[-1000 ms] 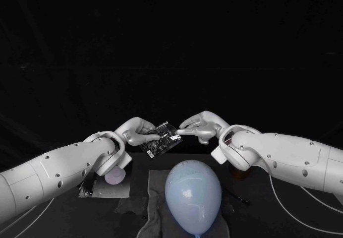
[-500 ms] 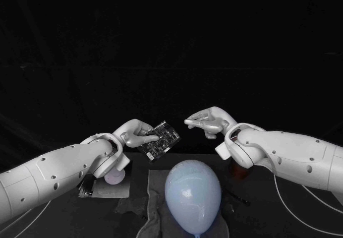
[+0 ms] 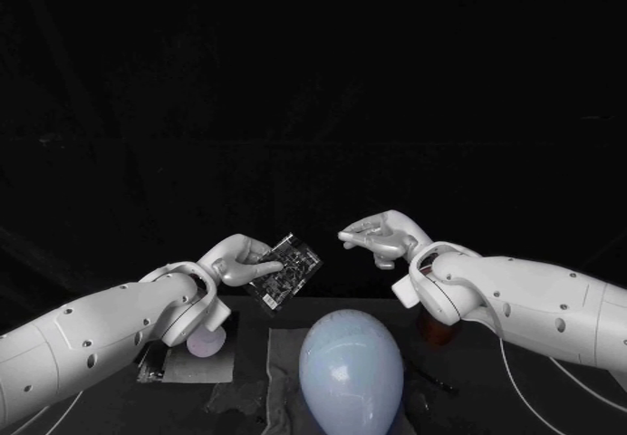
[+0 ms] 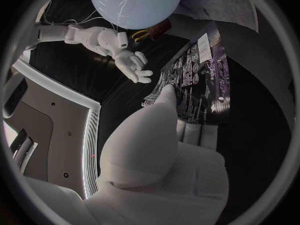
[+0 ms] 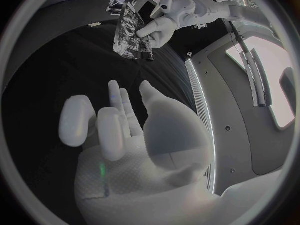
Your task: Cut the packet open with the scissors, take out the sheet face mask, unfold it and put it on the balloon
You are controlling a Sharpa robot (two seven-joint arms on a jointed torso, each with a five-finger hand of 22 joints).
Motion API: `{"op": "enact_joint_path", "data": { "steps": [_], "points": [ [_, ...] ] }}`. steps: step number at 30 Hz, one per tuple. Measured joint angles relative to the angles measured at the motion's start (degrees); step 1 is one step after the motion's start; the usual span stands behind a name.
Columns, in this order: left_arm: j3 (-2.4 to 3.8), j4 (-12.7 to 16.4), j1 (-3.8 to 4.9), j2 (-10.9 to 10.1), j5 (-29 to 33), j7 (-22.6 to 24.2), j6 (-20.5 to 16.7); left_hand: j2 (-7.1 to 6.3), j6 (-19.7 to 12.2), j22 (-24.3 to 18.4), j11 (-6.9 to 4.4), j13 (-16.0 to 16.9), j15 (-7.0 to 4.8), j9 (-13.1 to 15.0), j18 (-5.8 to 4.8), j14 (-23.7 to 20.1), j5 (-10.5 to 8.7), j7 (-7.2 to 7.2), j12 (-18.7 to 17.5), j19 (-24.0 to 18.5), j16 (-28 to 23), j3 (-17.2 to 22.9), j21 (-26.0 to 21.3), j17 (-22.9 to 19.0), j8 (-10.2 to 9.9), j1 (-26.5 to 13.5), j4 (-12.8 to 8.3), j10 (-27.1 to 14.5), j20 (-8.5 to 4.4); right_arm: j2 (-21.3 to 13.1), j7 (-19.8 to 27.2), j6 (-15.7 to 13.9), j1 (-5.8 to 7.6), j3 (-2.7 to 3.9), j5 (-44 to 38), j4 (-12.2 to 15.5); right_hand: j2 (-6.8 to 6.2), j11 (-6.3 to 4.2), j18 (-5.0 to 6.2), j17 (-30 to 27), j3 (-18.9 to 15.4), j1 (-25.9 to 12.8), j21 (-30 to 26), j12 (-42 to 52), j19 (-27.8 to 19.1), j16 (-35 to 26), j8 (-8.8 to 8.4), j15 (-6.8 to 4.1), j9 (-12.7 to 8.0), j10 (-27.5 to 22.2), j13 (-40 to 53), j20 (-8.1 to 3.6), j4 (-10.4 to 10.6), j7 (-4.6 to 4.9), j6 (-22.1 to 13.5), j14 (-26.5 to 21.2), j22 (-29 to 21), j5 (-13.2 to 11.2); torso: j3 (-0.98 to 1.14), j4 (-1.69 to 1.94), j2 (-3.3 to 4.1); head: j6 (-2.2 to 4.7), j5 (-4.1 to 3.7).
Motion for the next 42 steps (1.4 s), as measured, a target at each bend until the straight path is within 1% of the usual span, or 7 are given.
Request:
{"op": "enact_joint_path", "data": {
  "steps": [8,17,22,30,34,40,42],
  "points": [
    [0.00,-1.8,-2.25,0.1,2.5,0.8,-0.8,-0.30,-0.1,0.1,0.00,0.0,0.00,0.0,-0.04,0.0,-0.01,-0.06,0.0,0.0,-0.2,0.7,0.0,0.2,0.0,-0.3,-0.2,0.0,0.00,-0.3,2.2,-0.3,-2.10,-0.26,1.7,-1.4,-0.03,0.01,0.00,-0.1,0.2,0.0,0.0,0.0,0.0,0.0,-0.10,0.00,-0.1,0.0,0.0,0.00,0.1,0.00,0.0,0.0,0.0,0.0,-0.02,-0.01,-1.32,2.98,-0.61],
    [0.06,-3.0,-4.59,1.0,4.0,1.8,-1.0,-0.52,-0.3,0.2,0.09,0.0,0.00,0.0,-0.42,0.0,-0.16,-0.03,0.0,0.0,-0.5,1.7,0.2,0.3,0.1,-0.5,-0.2,-0.1,0.00,-0.3,3.7,-0.4,-4.44,-0.52,3.1,-3.3,0.19,0.01,-0.01,0.2,0.2,0.2,0.0,0.0,0.0,0.0,-0.09,0.00,-0.1,0.0,0.0,0.00,0.1,-0.01,0.0,0.0,0.0,0.0,-0.17,-0.05,-3.51,4.36,-0.69],
    [0.10,-3.2,-4.94,1.2,4.4,2.1,-1.0,-0.68,-0.3,0.2,0.09,0.0,0.00,0.0,-0.43,0.0,-0.08,-0.02,0.0,0.0,-0.5,1.7,0.2,0.3,0.1,-0.7,-0.2,-0.1,0.00,-0.5,4.1,-0.3,-4.79,-0.56,3.6,-3.4,0.03,0.02,-0.01,0.5,0.2,0.4,0.2,0.0,0.0,0.0,-0.09,0.00,-0.1,0.0,0.0,0.00,0.1,-0.01,0.0,0.0,0.0,0.0,-0.26,-0.05,-4.36,4.66,-0.68],
    [0.16,-3.0,-5.02,0.7,4.8,2.4,-1.1,-1.30,-0.3,0.3,0.09,0.0,0.00,0.0,-0.45,0.0,0.02,-0.02,0.0,0.0,-0.7,2.8,0.3,0.5,0.1,-0.8,-0.2,-0.1,0.00,-1.0,4.3,-0.3,-4.96,-0.56,4.0,-4.3,-0.04,0.02,-0.02,0.5,0.2,0.5,0.2,0.0,0.0,0.0,-0.09,0.00,-0.1,0.0,0.0,0.00,0.1,-0.02,0.0,0.0,0.0,0.0,-0.32,-0.01,-4.27,2.97,-0.61],
    [0.20,-1.8,-4.42,-0.4,5.1,2.4,-1.1,-1.53,-0.3,0.3,0.09,0.0,0.21,0.0,-0.46,0.2,0.02,-0.01,0.0,0.0,-0.9,3.6,0.4,0.7,0.1,-1.0,-0.2,-0.1,0.00,-1.4,4.3,-0.3,-4.66,-0.59,4.2,-4.2,-0.04,0.10,-0.02,0.5,0.2,0.5,0.2,0.0,0.0,0.0,-0.09,0.00,-0.1,0.1,0.0,0.00,0.1,-0.04,0.0,0.0,0.0,0.0,-0.33,-0.03,-3.64,0.90,-0.59],
    [0.33,1.6,-1.99,-3.0,5.4,2.2,-1.1,-1.94,-0.1,0.5,0.09,0.0,0.21,-0.1,-0.48,0.2,0.01,-0.12,0.0,-0.2,-1.2,4.6,0.7,0.9,0.1,-1.4,-0.2,-0.1,0.20,-2.7,4.3,-0.4,-3.08,-0.58,4.5,-2.5,-0.03,0.10,-0.02,0.5,0.2,0.4,0.2,0.0,0.0,0.0,-0.31,0.00,-0.2,0.1,0.0,0.00,0.1,-0.10,0.1,0.0,0.0,0.0,-0.28,-0.18,-1.91,-2.48,-0.52],
    [0.43,3.0,-1.17,-3.9,5.5,2.2,-1.2,-2.06,-0.1,0.5,0.09,0.0,0.21,-0.1,-0.49,0.2,0.01,-0.05,0.0,-0.2,-1.2,4.7,0.7,0.9,0.1,-1.6,-0.2,-0.1,0.20,-3.3,4.3,-0.4,-2.45,-0.55,4.5,-1.7,-0.04,0.11,-0.02,0.5,0.0,0.5,0.2,0.0,0.0,0.0,-0.31,0.00,-0.2,0.1,0.0,0.00,0.3,-0.10,0.1,0.0,0.0,0.0,-0.21,-0.23,-1.12,-3.15,-0.59]
  ]
}}
